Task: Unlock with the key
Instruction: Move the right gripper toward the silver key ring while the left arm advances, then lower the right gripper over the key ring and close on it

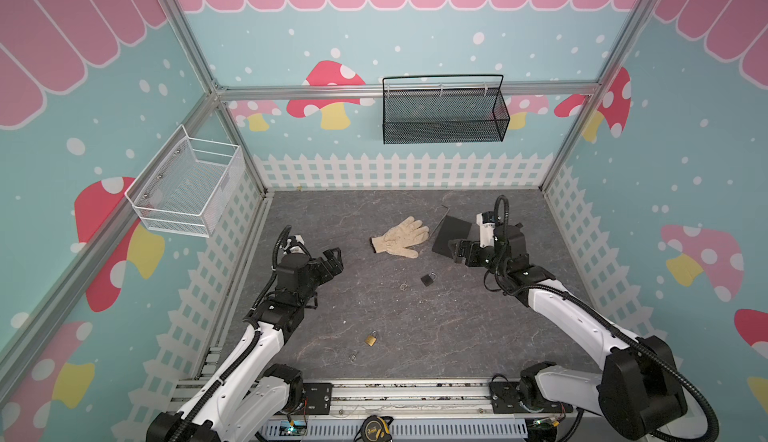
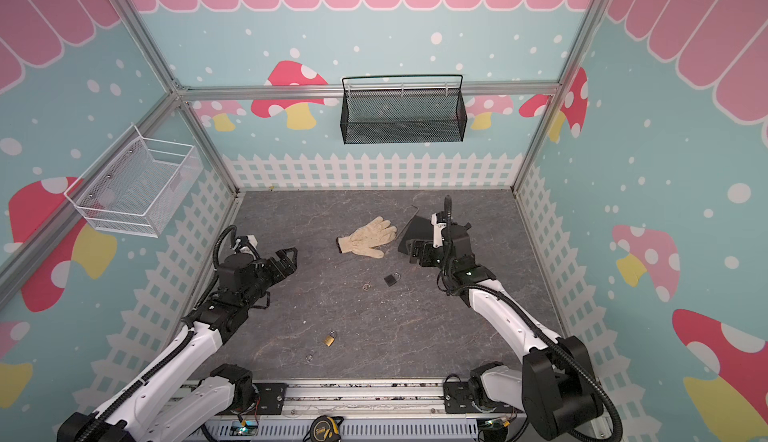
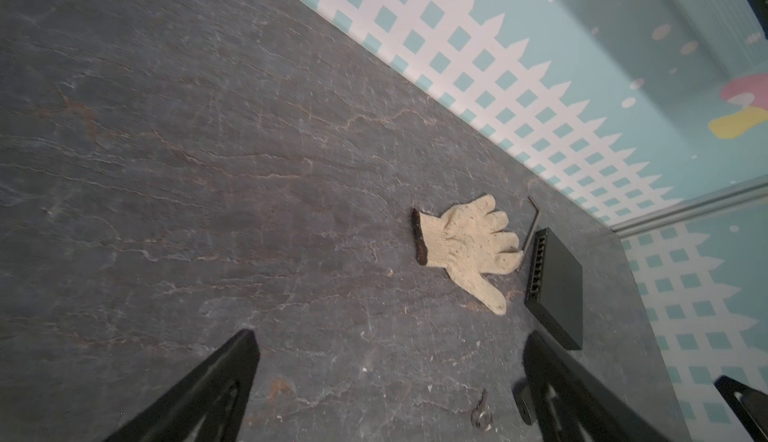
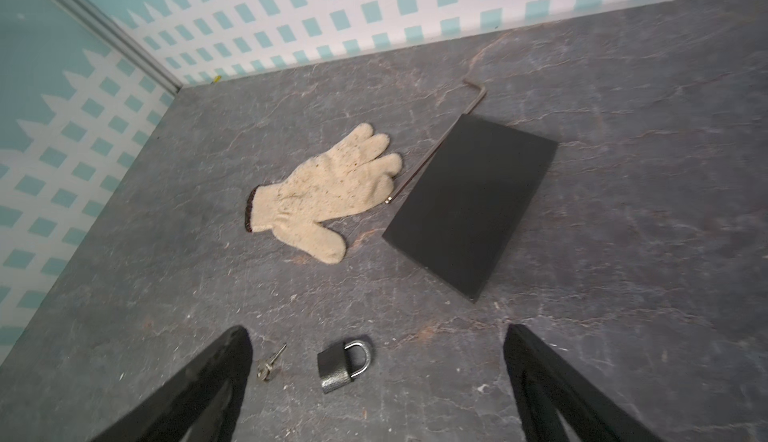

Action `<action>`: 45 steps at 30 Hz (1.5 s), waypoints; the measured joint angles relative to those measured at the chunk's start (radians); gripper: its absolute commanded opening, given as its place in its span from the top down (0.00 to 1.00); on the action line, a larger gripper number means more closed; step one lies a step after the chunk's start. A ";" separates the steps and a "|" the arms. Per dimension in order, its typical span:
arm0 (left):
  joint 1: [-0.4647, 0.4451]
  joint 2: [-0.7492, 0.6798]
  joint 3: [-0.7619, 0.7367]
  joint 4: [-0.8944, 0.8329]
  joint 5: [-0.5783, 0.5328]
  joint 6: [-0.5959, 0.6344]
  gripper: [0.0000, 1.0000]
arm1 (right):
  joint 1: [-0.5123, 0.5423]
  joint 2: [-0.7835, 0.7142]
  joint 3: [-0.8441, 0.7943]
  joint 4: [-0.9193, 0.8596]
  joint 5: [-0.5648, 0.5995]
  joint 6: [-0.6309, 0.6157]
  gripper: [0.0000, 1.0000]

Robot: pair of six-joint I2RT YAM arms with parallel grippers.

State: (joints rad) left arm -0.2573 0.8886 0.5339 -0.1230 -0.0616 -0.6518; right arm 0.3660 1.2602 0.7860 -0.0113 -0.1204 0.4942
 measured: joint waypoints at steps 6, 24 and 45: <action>-0.114 0.000 0.000 -0.032 -0.037 -0.031 0.00 | 0.145 0.134 0.067 -0.073 0.011 0.002 0.02; -0.248 0.032 0.007 -0.080 -0.089 -0.155 0.00 | 0.372 0.470 0.257 -0.133 0.060 -0.019 0.23; -0.282 0.099 0.031 -0.092 -0.105 -0.236 0.00 | 0.440 0.657 0.374 -0.142 0.212 -0.035 0.36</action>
State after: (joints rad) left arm -0.5396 0.9874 0.5644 -0.2146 -0.1665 -0.8875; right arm 0.8059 1.9175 1.1603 -0.1535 0.0917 0.4595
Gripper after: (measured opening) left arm 0.997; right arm 0.642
